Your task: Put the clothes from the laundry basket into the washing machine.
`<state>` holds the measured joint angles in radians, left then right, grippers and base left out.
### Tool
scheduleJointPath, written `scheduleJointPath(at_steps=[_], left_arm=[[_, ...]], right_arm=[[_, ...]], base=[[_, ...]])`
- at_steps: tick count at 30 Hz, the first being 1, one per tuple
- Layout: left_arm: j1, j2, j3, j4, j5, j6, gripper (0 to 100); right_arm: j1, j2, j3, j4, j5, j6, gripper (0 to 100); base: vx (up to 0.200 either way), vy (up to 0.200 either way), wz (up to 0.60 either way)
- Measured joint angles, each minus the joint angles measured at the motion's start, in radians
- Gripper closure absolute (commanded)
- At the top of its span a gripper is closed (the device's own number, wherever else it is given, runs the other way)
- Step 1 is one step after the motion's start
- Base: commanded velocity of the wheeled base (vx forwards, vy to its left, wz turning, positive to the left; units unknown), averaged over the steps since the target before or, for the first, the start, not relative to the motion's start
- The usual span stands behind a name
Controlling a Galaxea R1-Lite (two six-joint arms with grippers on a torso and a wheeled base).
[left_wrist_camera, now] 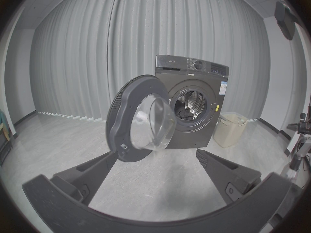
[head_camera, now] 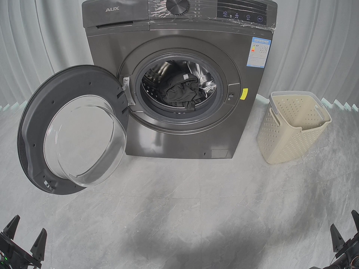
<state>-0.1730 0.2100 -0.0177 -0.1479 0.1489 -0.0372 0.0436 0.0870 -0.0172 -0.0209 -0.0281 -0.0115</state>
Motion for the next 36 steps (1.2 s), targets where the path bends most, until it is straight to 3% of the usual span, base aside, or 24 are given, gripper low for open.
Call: scheduleJointPath(at_steps=[3, 11, 18, 33, 36], left_arm=[[0.035, -0.053, 0.000, 0.060, 0.014, 0.002, 0], [0.165, -0.136, 0.000, 0.073, 0.023, 0.020, 0], [0.175, -0.183, 0.000, 0.117, 0.008, 0.022, 0], [0.173, -0.198, -0.001, 0.140, -0.036, -0.047, 0], [0.173, -0.198, 0.000, 0.134, -0.039, -0.052, 0]], right_arm=[[-0.018, -0.033, 0.000, 0.017, 0.018, 0.011, 0], [-0.033, -0.068, 0.000, 0.023, 0.026, 0.010, 0], [-0.033, -0.075, 0.000, 0.022, 0.035, 0.005, 0], [-0.031, -0.076, 0.000, 0.021, 0.039, 0.008, 0], [-0.032, -0.076, 0.000, 0.021, 0.039, 0.007, 0]], base=[[0.000, 0.000, 0.00], [0.000, 0.000, 0.00], [-0.086, 0.086, 0.00], [0.000, 0.200, 0.00], [0.000, 0.000, 0.00]])
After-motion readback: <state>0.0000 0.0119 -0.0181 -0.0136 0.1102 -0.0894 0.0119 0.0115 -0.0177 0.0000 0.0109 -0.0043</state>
